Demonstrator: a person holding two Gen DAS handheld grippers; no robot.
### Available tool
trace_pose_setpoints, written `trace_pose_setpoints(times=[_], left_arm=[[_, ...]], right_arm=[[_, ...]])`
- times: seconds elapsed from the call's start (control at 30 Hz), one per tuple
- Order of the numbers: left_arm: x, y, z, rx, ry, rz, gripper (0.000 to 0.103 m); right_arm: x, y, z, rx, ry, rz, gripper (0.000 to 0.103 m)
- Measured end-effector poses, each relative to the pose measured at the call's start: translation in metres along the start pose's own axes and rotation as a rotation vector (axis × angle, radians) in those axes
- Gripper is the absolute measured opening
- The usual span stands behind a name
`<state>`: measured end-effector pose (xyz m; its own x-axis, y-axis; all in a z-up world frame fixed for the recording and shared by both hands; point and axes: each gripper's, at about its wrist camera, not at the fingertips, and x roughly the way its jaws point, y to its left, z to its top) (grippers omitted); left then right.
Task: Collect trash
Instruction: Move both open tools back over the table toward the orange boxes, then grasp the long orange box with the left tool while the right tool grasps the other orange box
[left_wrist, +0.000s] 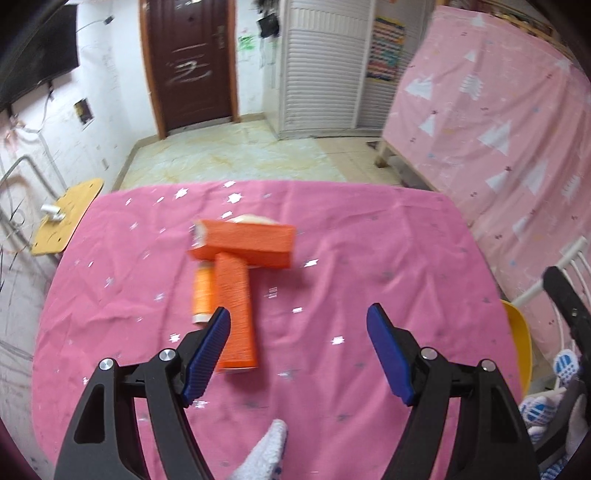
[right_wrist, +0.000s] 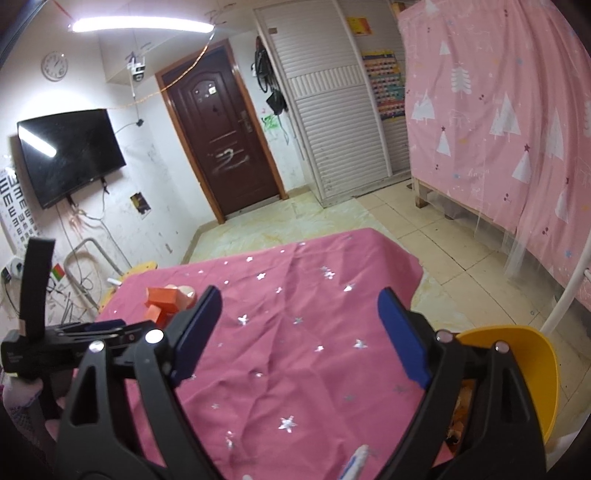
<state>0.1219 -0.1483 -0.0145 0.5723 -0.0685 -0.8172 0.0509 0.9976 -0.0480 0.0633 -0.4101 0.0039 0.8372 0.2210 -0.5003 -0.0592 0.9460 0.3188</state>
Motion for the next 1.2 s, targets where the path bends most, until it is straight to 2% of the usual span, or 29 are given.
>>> trace_pose_setpoints(times=[0.17,0.43,0.6,0.67,0.7,0.9,1.2], left_arm=[[0.011,0.029,-0.004,-0.054,0.041,0.023,0.068],[0.031,0.05,-0.014,-0.074,0.11,0.016,0.042],[0.041,0.047,-0.015,-0.06,0.126,0.006,0.036],[0.041,0.047,-0.016,-0.053,0.117,0.017,0.026],[0.04,0.048,-0.015,-0.051,0.112,0.022,0.015],[0.028,0.058,-0.018,-0.059,0.059,0.008,0.015],[0.0,0.102,-0.017,-0.137,-0.004,-0.03,0.015]], right_arm=[[0.009,0.012,0.0,-0.02,0.019,0.012,0.084],[0.019,0.028,-0.001,-0.054,0.045,0.028,0.085],[0.021,0.037,-0.003,-0.077,0.056,0.032,0.085],[0.023,0.039,-0.003,-0.083,0.062,0.031,0.085],[0.024,0.04,-0.004,-0.085,0.065,0.03,0.086],[0.034,0.058,-0.005,-0.125,0.095,0.039,0.086],[0.067,0.116,-0.006,-0.286,0.157,0.079,0.086]])
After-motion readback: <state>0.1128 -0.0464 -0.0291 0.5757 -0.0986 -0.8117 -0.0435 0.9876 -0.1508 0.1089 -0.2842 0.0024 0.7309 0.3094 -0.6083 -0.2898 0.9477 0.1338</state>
